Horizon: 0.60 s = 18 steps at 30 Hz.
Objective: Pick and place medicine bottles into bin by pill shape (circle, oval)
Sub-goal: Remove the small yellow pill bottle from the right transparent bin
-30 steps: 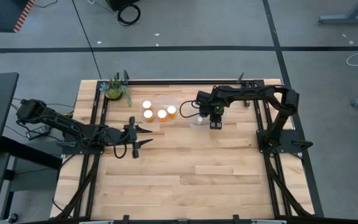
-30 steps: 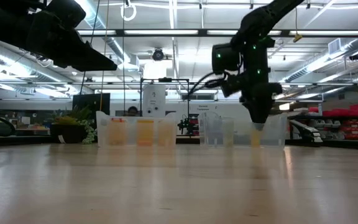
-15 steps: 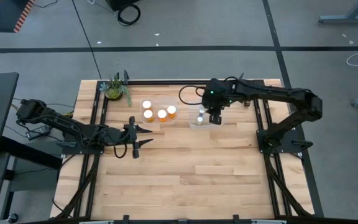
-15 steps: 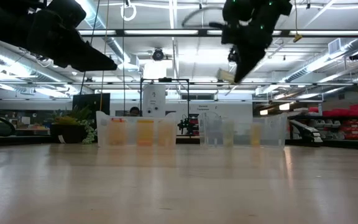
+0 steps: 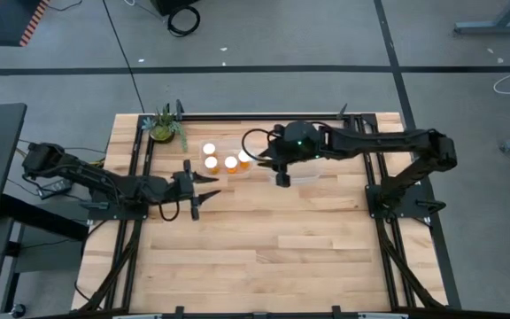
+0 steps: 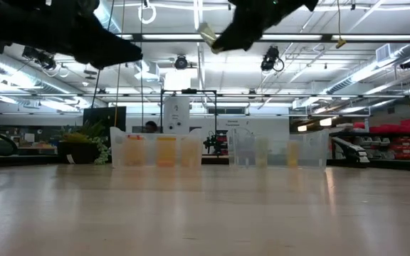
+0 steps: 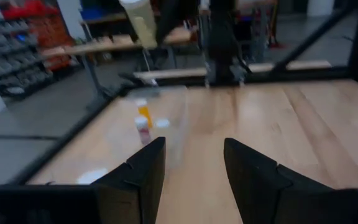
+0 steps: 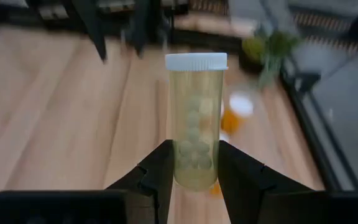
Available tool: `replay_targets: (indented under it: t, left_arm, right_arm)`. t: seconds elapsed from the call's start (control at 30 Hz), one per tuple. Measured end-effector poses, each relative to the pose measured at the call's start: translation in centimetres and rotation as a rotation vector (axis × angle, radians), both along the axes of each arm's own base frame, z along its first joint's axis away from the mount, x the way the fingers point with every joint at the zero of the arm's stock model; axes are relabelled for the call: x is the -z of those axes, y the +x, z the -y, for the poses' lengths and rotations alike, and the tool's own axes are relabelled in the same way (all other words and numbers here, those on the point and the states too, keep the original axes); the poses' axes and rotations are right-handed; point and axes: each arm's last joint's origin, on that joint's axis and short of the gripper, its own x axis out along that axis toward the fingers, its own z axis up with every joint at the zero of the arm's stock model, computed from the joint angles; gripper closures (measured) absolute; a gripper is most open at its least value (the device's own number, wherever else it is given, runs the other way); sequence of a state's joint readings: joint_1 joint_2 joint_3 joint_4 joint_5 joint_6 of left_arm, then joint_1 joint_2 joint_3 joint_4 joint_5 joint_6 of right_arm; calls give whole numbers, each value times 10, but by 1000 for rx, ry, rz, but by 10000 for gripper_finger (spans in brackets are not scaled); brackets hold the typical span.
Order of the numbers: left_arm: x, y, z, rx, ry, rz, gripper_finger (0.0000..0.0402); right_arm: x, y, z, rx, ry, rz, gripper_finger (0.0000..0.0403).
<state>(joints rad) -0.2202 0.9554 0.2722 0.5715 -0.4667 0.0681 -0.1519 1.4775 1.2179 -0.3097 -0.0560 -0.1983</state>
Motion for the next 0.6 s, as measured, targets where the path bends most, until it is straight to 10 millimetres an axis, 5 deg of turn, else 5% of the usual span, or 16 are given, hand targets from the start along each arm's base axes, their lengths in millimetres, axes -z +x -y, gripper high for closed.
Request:
replay_targets:
  t: [0.4,0.6]
  left_arm:
    - [-35,-1,-22,-137,233,278,230]
    - [-33,1,-26,-53,171,293,230]
  right_arm:
    - [-9,33,-6,-54,-102,306,280]
    - [12,51,-12,-107,-86,305,280]
